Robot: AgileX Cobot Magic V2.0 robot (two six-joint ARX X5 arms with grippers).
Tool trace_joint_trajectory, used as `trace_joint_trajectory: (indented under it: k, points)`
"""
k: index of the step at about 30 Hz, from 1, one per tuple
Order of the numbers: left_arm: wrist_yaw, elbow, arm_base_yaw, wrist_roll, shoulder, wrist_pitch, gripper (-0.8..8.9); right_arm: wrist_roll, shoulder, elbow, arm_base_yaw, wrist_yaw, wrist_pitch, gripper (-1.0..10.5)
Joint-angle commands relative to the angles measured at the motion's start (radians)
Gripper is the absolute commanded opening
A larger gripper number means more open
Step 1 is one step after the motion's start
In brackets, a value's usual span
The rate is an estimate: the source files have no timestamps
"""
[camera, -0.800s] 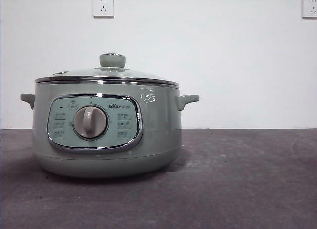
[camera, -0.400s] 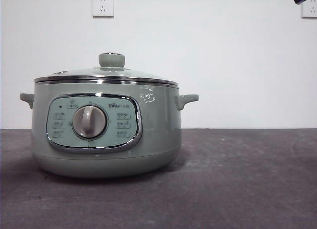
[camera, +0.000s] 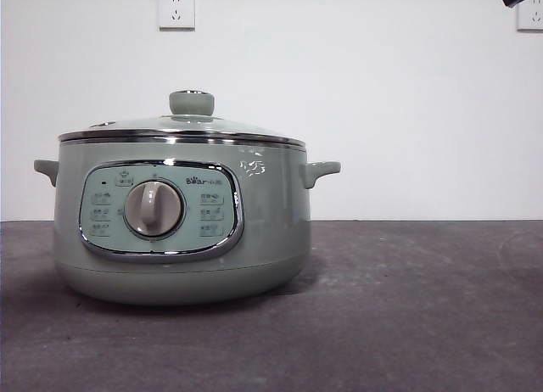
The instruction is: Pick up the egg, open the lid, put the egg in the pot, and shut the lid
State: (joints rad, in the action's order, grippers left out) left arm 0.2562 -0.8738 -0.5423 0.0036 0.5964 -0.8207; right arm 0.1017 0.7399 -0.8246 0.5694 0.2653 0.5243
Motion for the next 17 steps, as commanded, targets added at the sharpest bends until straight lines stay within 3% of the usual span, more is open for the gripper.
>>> trace_joint_trajectory:
  k: [1,5,10,14,17]
  points:
    - [0.001,0.043,0.047,0.037,-0.053,0.112,-0.03,0.013,-0.002,0.006,0.001,0.003,-0.007,0.0]
    - [-0.076,0.211,0.171,0.061,-0.179,0.389,-0.03,0.013,-0.002,0.006,0.001,0.003,-0.007,0.0]
    - [-0.179,0.451,0.33,0.088,-0.314,0.628,-0.03,0.013,-0.002,0.006,0.001,0.003,-0.007,0.0]
    - [-0.288,0.6,0.43,0.087,-0.402,0.679,-0.03,0.013,-0.002,0.006,0.001,0.003,-0.007,0.0]
    - [-0.311,0.688,0.468,0.087,-0.458,0.678,-0.03,0.014,-0.001,0.006,0.001,0.003,-0.007,0.0]
